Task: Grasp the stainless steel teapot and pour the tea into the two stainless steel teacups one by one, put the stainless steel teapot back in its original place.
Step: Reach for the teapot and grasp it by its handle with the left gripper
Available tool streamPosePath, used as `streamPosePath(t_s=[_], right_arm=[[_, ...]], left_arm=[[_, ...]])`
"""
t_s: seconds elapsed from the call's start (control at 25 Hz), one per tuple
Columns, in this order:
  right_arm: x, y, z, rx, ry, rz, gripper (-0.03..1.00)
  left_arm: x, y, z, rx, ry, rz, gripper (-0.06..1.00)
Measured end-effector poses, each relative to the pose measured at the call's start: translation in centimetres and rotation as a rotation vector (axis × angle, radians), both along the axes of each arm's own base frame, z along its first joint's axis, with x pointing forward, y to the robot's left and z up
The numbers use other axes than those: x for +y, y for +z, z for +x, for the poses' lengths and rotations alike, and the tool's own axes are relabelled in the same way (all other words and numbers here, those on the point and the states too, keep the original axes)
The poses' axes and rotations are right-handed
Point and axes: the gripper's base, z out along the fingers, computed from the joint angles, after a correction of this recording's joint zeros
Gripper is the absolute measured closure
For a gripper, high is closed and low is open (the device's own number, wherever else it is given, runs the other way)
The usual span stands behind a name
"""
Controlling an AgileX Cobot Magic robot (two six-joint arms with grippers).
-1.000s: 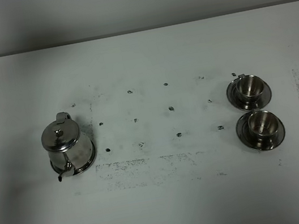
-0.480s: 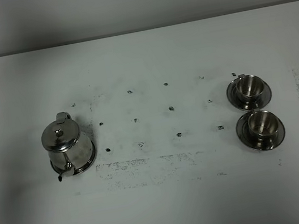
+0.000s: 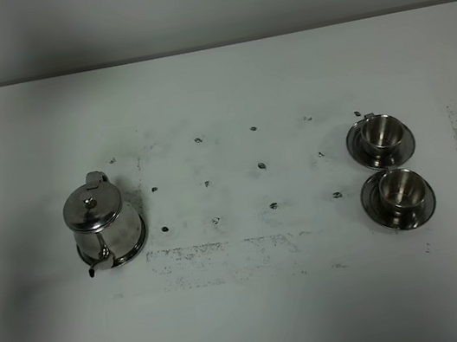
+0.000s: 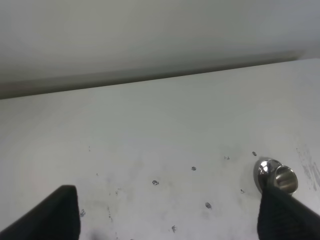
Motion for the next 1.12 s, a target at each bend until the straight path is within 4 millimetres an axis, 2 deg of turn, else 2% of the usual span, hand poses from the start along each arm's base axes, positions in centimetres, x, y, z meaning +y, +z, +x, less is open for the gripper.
streamPosePath(t_s=[1.12], right_arm=[[0.08, 0.01, 0.0, -0.001, 0.165, 0.013, 0.46]], left_arm=[[0.0, 0.01, -0.01, -0.015, -0.018, 0.016, 0.25]])
